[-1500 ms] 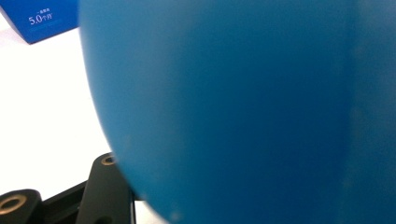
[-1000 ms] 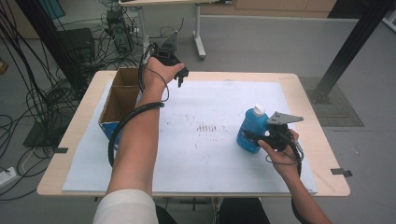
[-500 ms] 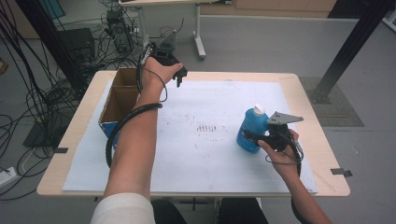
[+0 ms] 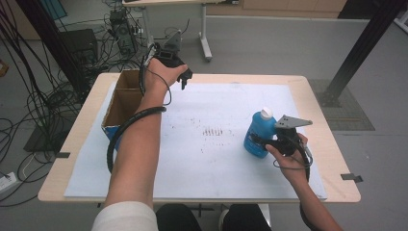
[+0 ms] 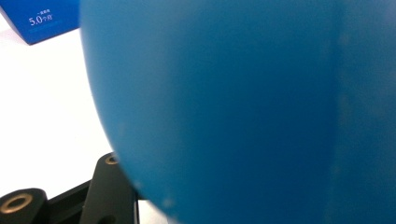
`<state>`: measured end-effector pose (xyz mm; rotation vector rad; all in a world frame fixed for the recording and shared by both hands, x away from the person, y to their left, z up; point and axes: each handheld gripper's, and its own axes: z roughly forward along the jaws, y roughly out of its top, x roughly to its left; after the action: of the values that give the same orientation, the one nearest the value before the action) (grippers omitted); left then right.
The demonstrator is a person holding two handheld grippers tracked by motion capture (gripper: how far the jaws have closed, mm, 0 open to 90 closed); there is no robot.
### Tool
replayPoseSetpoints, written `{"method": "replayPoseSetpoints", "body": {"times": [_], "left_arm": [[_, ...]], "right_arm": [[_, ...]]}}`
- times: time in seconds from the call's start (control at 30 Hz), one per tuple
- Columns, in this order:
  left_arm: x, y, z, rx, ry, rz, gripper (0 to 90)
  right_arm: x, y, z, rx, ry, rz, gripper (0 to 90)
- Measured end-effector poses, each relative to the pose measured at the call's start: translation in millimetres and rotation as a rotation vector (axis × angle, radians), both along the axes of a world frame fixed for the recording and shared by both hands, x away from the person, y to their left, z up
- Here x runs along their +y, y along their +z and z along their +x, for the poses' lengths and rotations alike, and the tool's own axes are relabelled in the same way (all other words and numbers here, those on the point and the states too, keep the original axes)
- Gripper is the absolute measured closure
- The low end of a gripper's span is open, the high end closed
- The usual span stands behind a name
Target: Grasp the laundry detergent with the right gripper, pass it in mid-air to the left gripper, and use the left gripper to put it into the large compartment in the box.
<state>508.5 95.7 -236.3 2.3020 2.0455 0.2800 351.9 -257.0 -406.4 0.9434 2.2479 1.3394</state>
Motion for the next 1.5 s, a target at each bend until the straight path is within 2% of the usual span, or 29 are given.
{"method": "replayPoseSetpoints", "body": {"times": [0.23, 0.57, 0.87, 1.0, 1.23, 1.5], "left_arm": [[-0.3, -0.2, -2.3, 0.009, -0.009, -0.006, 6.0], [2.0, 8.9, -3.3, -0.001, -0.033, -0.014, 6.3], [3.7, 24.6, -4.8, -0.020, -0.083, -0.017, 6.3], [1.0, 34.6, -7.9, -0.027, -0.139, -0.009, 6.3], [-2.2, 55.8, -15.8, -0.041, -0.256, -0.003, 6.3], [-4.3, 79.4, -28.2, -0.047, -0.404, 0.016, 6.4]], "right_arm": [[1.0, 1.3, 1.3, 0.005, 0.002, -0.007, 43.8], [1.9, 6.4, 8.1, 0.024, 0.024, -0.018, 43.9], [4.0, 26.5, 20.7, 0.026, 0.056, -0.021, 44.0], [5.4, 39.8, 31.7, 0.037, 0.085, -0.022, 44.0], [12.0, 71.8, 59.9, 0.051, 0.157, -0.005, 44.0], [31.7, 105.8, 91.4, 0.066, 0.244, -0.002, 43.9]]}}
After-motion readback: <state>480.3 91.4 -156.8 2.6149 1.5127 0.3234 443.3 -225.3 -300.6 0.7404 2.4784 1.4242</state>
